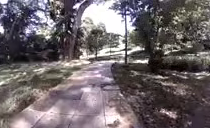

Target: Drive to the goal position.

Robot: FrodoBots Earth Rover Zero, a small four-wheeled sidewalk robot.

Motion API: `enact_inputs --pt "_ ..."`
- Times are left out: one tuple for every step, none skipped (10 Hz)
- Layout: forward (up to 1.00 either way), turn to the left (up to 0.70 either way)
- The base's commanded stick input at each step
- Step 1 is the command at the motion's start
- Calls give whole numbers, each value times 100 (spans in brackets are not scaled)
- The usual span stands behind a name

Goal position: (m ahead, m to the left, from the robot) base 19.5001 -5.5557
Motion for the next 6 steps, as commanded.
enact_inputs --pt "50 0" --pt "50 0" --pt "50 0" --pt "50 0" --pt "50 0" --pt "50 0"
